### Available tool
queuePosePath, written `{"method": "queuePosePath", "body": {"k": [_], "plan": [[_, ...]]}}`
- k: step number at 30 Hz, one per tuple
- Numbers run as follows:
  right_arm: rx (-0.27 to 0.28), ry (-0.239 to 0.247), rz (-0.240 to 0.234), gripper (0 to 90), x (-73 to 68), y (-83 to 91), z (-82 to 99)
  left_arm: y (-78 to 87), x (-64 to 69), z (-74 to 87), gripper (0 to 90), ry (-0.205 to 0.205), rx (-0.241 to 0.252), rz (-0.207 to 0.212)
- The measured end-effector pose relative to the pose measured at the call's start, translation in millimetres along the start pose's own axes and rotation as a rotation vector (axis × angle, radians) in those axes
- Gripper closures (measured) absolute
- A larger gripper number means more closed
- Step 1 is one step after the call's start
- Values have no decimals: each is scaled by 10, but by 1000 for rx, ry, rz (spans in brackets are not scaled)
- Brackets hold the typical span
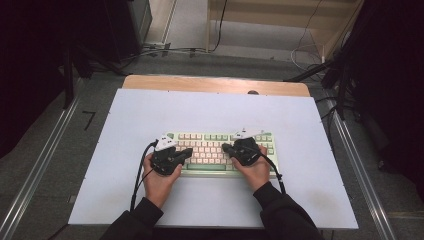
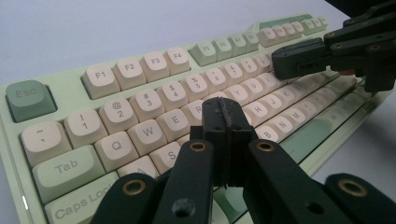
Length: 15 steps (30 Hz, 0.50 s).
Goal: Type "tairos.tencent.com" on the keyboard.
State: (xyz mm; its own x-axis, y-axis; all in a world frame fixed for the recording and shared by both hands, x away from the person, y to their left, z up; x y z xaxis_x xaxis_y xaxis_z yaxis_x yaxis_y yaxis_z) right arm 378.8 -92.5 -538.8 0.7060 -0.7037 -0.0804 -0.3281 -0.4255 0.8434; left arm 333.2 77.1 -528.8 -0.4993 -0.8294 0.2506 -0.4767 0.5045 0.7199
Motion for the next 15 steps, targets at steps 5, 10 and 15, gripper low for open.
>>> {"method": "queuePosePath", "body": {"k": [5, 10, 15], "plan": [[22, 23, -20, 883, -87, 79, -16, 11, -23, -6, 900, 6, 5, -3], [29, 46, -41, 883, -187, 125, -1, 20, -40, -8, 900, 9, 7, -8], [25, 59, -54, 883, -237, 136, 21, 26, -47, -9, 900, 8, 8, -8]]}}
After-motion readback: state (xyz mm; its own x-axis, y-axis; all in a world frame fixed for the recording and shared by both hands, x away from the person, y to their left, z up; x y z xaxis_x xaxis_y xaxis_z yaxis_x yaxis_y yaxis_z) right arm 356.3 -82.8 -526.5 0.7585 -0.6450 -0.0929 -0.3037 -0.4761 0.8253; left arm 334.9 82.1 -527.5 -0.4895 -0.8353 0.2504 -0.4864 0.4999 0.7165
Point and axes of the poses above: each handheld gripper's, and its own axes: y roughly backward along the jaws, z roughly out of its underside, x roughly to its right, the point moved 8 cm from there along -y, roughly forward along the jaws, and after that the axes turned 15 degrees about -x, right-handed, at the moved point
